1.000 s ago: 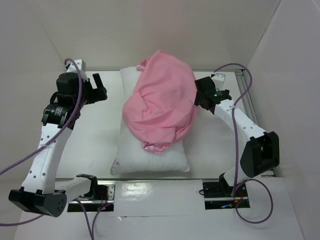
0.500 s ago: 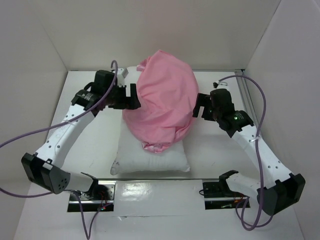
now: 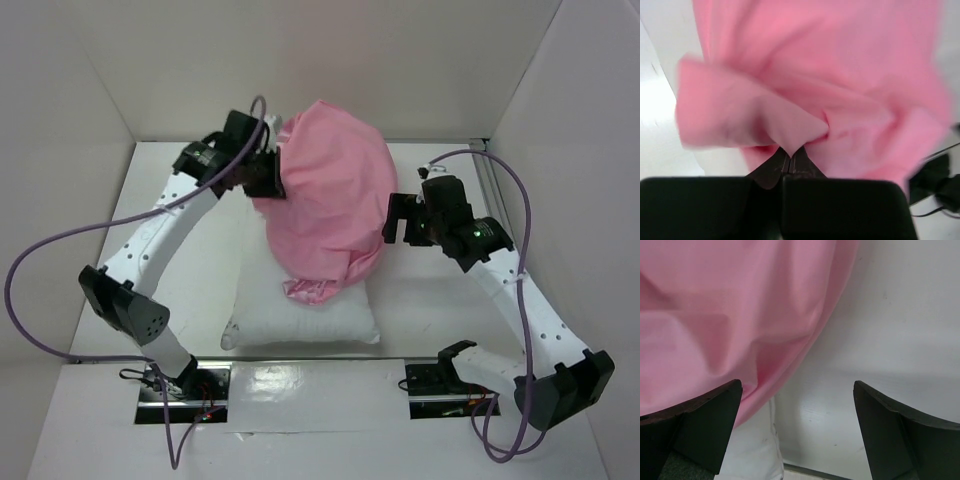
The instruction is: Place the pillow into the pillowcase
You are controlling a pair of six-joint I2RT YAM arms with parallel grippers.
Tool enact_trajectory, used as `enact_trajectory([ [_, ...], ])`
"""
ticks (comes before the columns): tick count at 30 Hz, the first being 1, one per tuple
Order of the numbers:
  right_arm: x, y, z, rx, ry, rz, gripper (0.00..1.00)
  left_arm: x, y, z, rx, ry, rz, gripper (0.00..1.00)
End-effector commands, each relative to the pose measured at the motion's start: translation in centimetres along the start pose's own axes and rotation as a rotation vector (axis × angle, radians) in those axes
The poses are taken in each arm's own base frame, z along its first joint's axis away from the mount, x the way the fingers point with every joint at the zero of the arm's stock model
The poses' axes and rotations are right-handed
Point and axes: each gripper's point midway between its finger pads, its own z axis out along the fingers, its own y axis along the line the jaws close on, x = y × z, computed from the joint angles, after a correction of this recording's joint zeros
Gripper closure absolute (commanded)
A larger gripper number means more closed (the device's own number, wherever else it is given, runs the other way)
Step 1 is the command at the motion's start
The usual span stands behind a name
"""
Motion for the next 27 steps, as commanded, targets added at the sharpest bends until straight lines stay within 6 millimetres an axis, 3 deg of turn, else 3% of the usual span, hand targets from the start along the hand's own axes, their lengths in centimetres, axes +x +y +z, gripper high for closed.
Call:
enact_trajectory([
  [1, -0.4, 2.1, -2.1, -0.131, -0.002, -0.09, 0.01, -8.0, -4.6, -11.1, 0.155, -0.333, 0.052, 1.0],
  [3, -0.4, 3.8, -4.0, -0.247, -0.065, -0.168, 0.01, -10.5, -4.4, -14.3, 0.168, -0.434, 0.038, 1.0],
  [4, -0.1, 4.6, -4.3, -0.303, -0.06, -0.186, 0.01, -12.3, -4.4, -17.3, 0.175, -0.53, 0.032, 1.0],
  [5, 0.2, 5.1, -4.5, -0.333, -0.053, -0.208, 0.01, -13.0, -3.8, -17.6, 0.157, -0.553, 0.02, 1.0],
  [8, 3.8, 6.0, -3.1, -0.389, 0.084, -0.25, 0.01, -16.5, -0.4, -20.7, 0.065, -0.731, -0.112, 1.0],
  [9, 4.8, 7.2, -3.2, -0.422, 0.103, -0.254, 0.01, -17.8, 0.9, -23.7, 0.064, -0.843, -0.175, 1.0],
  [11, 6.6, 8.8, -2.5, -0.44, 0.124, -0.283, 0.01, -18.4, 3.4, -25.7, 0.006, -0.94, -0.261, 1.0],
  [12, 7.1, 9.5, -2.5, -0.447, 0.125, -0.272, 0.01, -18.7, 5.3, -27.5, -0.028, -1.006, -0.321, 1.0],
  [13, 7.3, 9.7, -2.3, -0.439, 0.117, -0.274, 0.01, -18.6, 5.8, -30.6, -0.028, -1.093, -0.343, 1.0],
  [15, 9.1, 11.3, -1.6, -0.471, 0.144, -0.282, 0.01, -18.3, 7.7, -33.2, -0.095, -1.174, -0.394, 1.0],
  [17, 10.0, 12.7, -0.1, -0.492, 0.156, -0.286, 0.01, -18.2, 9.0, -34.7, -0.136, -1.217, -0.414, 1.0],
  [19, 12.1, 14.0, 1.1, -0.509, 0.2, -0.287, 0.01, -18.0, 10.0, -34.9, -0.169, -1.217, -0.413, 1.0],
  [21, 12.6, 15.0, 2.3, -0.524, 0.195, -0.271, 0.01, -17.7, 10.3, -34.4, -0.17, -1.188, -0.409, 1.0],
  [23, 13.5, 14.5, 3.9, -0.46, 0.233, -0.25, 0.38, -17.7, 11.1, -33.9, -0.182, -1.167, -0.411, 1.0],
  [25, 12.6, 13.5, 4.6, -0.382, 0.218, -0.216, 0.82, -17.6, 11.6, -32.5, -0.173, -1.126, -0.405, 1.0],
  [26, 12.3, 12.3, 5.1, -0.317, 0.211, -0.198, 0.99, -17.6, 12.1, -32.7, -0.184, -1.13, -0.409, 1.0],
  [27, 10.3, 9.3, 5.5, -0.169, 0.173, -0.146, 1.0, -17.7, 12.6, -31.5, -0.184, -1.099, -0.411, 1.0],
])
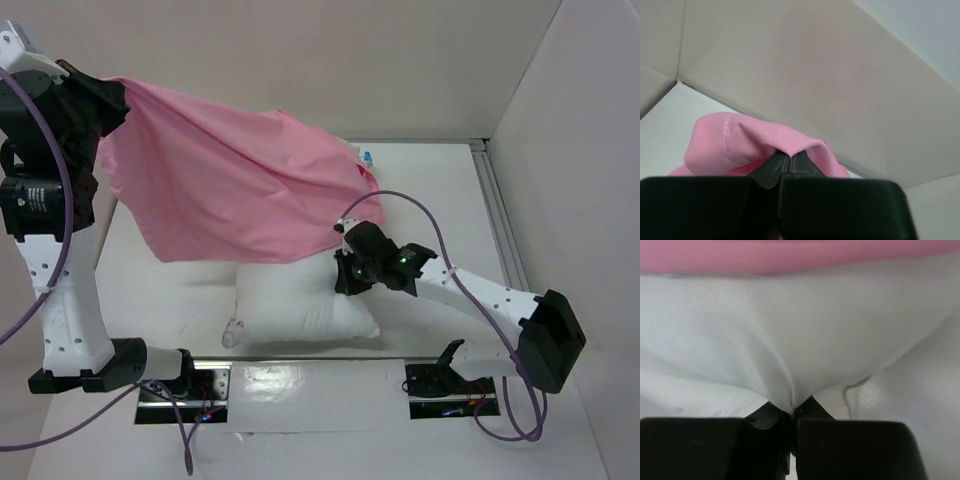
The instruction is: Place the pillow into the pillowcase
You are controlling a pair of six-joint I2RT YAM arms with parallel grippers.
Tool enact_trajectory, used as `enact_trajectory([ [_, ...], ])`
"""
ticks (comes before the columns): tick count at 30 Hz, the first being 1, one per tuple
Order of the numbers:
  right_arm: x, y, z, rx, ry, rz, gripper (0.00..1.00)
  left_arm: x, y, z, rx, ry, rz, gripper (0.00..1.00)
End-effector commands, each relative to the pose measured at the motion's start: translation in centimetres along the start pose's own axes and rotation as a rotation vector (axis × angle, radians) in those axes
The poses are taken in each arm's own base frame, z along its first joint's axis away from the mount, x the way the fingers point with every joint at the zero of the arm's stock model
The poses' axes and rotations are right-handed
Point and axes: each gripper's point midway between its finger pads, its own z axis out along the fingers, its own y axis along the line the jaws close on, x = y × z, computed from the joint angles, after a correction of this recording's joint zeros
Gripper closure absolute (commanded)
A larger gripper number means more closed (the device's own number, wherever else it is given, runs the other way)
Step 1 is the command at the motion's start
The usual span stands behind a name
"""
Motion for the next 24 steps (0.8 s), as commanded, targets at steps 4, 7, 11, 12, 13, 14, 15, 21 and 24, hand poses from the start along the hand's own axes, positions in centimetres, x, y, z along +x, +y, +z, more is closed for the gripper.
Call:
enact_trajectory([
  [4, -4.2, -13.6, -7.8, 0.616, -0.165, 0.329, 1.0, 0.8, 1.8, 2.7, -0.011, 0.033, -0.011, 1.0],
  [7, -4.9, -19.0, -14.1, 0.811, -0.292, 0.498, 1.0, 1.9, 4.1, 4.1, -0.071, 0.071, -0.01, 1.0],
  [11, -7.2, -22.8, -19.7, 0.823, -0.462, 0.625, 0.94, 3.3, 6.7, 5.9, -0.12, 0.128, -0.041, 1.0],
  [12, -7.8, -22.6, -19.8, 0.784, -0.452, 0.575, 0.42, 3.1, 7.1, 5.9, -0.123, 0.127, -0.044, 1.0],
  [13, -8.6, -21.7, -19.0, 0.693, -0.441, 0.55, 0.25, 4.5, 7.8, 7.1, -0.134, 0.169, -0.047, 1.0],
  [14, -9.5, -21.4, -19.1, 0.671, -0.457, 0.534, 0.17, 5.1, 8.6, 7.7, -0.146, 0.188, -0.039, 1.0],
  [15, -9.7, -20.6, -18.3, 0.643, -0.434, 0.498, 0.08, 5.6, 9.2, 8.3, -0.146, 0.21, -0.019, 1.0],
  [21, -12.1, -15.1, -14.9, 0.527, -0.407, 0.33, 0.0, 15.9, 13.7, 11.8, -0.206, 0.606, -0.003, 0.18],
  [24, -11.6, -14.1, -13.4, 0.541, -0.353, 0.283, 0.0, 21.8, 13.9, 10.3, -0.255, 0.735, 0.052, 0.13],
])
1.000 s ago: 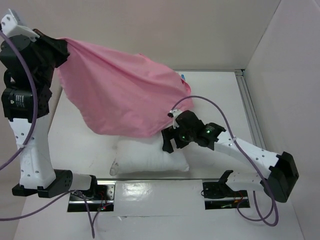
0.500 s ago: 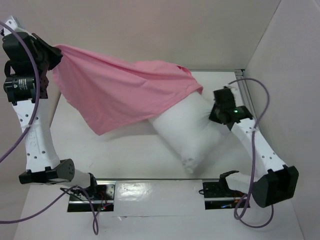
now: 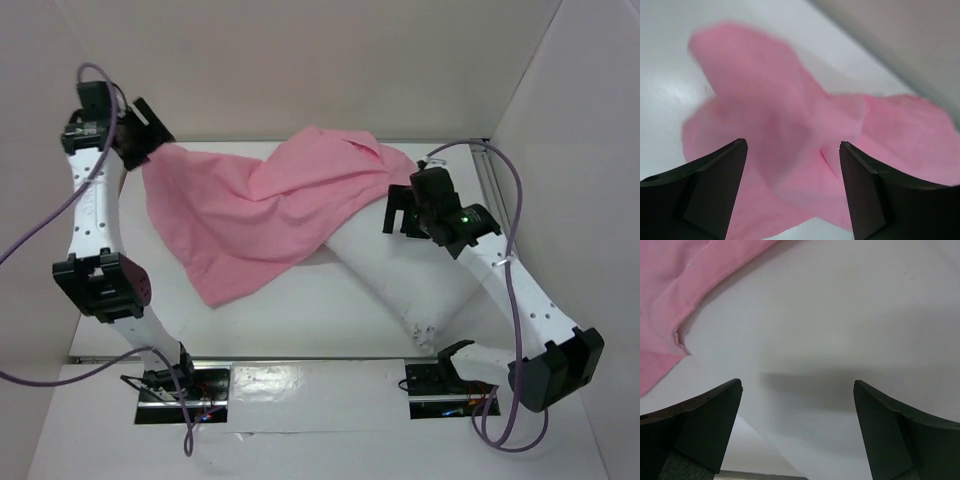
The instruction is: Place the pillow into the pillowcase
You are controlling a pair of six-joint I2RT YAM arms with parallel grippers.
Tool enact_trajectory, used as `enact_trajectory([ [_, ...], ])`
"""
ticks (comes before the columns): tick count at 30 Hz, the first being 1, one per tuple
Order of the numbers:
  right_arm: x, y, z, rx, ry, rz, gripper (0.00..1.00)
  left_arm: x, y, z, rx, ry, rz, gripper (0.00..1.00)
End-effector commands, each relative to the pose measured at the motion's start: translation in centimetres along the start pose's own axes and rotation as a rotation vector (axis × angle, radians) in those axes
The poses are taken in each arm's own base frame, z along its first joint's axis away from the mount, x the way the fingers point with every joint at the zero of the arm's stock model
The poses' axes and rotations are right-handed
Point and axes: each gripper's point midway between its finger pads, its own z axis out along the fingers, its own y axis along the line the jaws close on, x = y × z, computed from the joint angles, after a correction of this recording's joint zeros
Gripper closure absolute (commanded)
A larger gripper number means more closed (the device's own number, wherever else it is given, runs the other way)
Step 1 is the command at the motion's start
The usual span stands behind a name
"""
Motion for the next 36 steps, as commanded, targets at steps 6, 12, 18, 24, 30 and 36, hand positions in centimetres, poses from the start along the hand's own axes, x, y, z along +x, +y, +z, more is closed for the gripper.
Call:
enact_trajectory([
  [6, 1.8, 2.0, 1.2, 0.0, 0.043, -0.106, 0.0, 16.6, -4.5, -0.3, 0.074, 0.276, 0.235, 0.11],
  [12, 1.6, 1.9, 1.4, -0.008, 0.044, -0.08, 0.0, 28.2, -10.1, -1.7, 0.305, 0.478, 0.319, 0.15],
  [18, 2.1, 1.7, 1.1, -0.007, 0.068, -0.096, 0.0, 37.6, -15.3, -4.2, 0.464, 0.542, 0.454, 0.13],
  [24, 2.1, 1.1, 1.1, 0.015, 0.071, -0.093, 0.0, 39.8, -19.0, -4.1, 0.437, 0.405, 0.63, 0.11],
  [30, 1.7, 0.6, 1.0, 0.028, 0.069, -0.08, 0.0, 39.9, -18.1, -0.1, 0.217, 0.332, 0.684, 0.17],
  [36, 2.0, 0.7, 0.9, 0.014, 0.085, -0.113, 0.0, 38.9, -17.4, 0.3, 0.137, 0.3, 0.68, 0.76],
])
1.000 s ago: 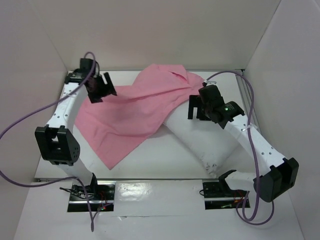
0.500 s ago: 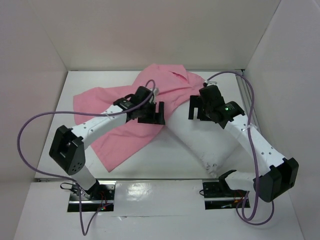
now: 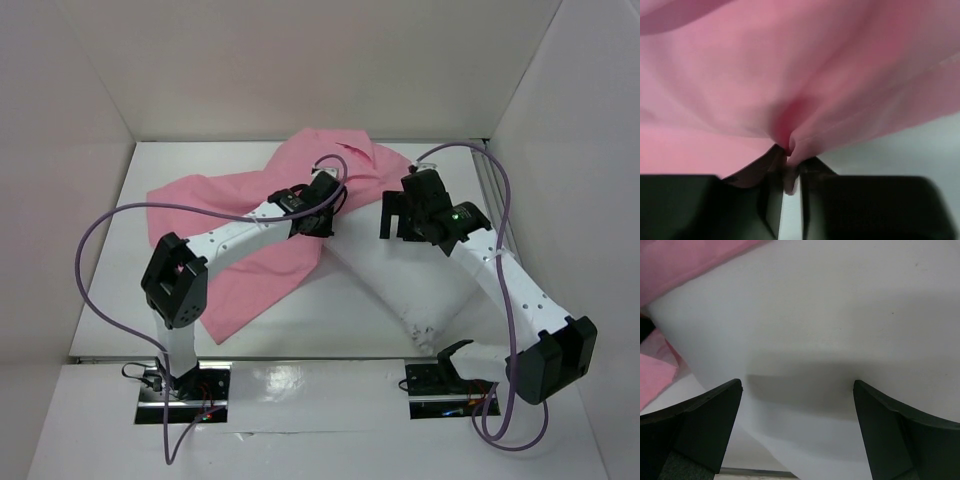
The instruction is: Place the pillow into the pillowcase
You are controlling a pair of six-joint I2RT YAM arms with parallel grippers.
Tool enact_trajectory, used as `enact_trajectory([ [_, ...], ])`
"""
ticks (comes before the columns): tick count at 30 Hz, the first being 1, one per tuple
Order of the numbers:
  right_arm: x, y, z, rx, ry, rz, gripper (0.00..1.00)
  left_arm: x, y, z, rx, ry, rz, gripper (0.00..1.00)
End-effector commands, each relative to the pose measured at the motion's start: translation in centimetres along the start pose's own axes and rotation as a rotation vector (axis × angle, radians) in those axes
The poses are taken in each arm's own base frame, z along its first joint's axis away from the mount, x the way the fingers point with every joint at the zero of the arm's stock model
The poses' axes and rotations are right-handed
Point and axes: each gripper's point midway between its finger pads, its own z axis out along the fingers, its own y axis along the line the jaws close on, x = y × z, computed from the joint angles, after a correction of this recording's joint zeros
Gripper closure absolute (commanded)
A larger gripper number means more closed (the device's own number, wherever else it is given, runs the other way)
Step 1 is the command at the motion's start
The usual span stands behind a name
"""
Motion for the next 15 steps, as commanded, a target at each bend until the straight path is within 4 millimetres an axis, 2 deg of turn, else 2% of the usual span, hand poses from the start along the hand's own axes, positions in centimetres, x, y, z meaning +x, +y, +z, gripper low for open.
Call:
enact_trajectory([
  [1, 0.3, -0.5, 0.0, 0.014, 0.022, -0.028, 0.0, -1.7, 2.3, -1.7, -0.109, -0.056, -0.002, 0.85],
  [3, 0.3, -0.4, 0.6, 0.014, 0.024, -0.038, 0.0, -2.4, 3.5, -2.5, -0.131, -0.068, -0.03, 1.0],
  [4, 0.7, -0.4, 1.2, 0.02, 0.037, -0.041, 0.0, -2.2, 3.9, -2.9, -0.144, -0.068, -0.038, 1.0],
  [5, 0.4, -0.5, 1.6, 0.025, 0.031, -0.032, 0.0, -2.7, 5.4, -4.0, -0.161, -0.074, -0.076, 1.0],
  [7, 1.2, -0.3, 3.3, 0.019, 0.058, -0.03, 0.02, -3.1, 7.3, -5.2, -0.18, -0.088, -0.106, 1.0],
  [8, 1.3, -0.6, 4.0, 0.019, 0.066, -0.016, 0.06, -3.3, 8.2, -5.9, -0.18, -0.097, -0.126, 1.0],
  [9, 1.5, -0.4, 4.8, 0.011, 0.086, -0.009, 0.14, -4.7, 10.3, -7.9, -0.188, -0.147, -0.177, 1.0],
  [10, 1.2, -0.7, 5.4, 0.018, 0.081, 0.018, 0.27, -4.3, 11.5, -8.4, -0.193, -0.144, -0.196, 1.0],
  [11, 1.5, -1.7, 6.0, 0.047, 0.097, 0.064, 0.63, -4.6, 12.6, -9.2, -0.195, -0.159, -0.222, 1.0],
  [12, 1.5, -2.2, 6.3, 0.063, 0.103, 0.097, 0.84, -5.2, 15.0, -10.0, -0.224, -0.176, -0.246, 1.0],
  [13, 0.6, -3.9, 6.4, 0.123, 0.075, 0.171, 1.0, -5.4, 15.9, -11.5, -0.208, -0.199, -0.256, 1.0],
  [14, 0.4, -4.3, 6.4, 0.146, 0.066, 0.17, 1.0, -5.5, 16.9, -12.1, -0.209, -0.21, -0.281, 1.0],
  [15, 0.0, -6.0, 6.6, 0.196, 0.051, 0.241, 1.0, -6.1, 18.6, -12.9, -0.221, -0.227, -0.297, 1.0],
])
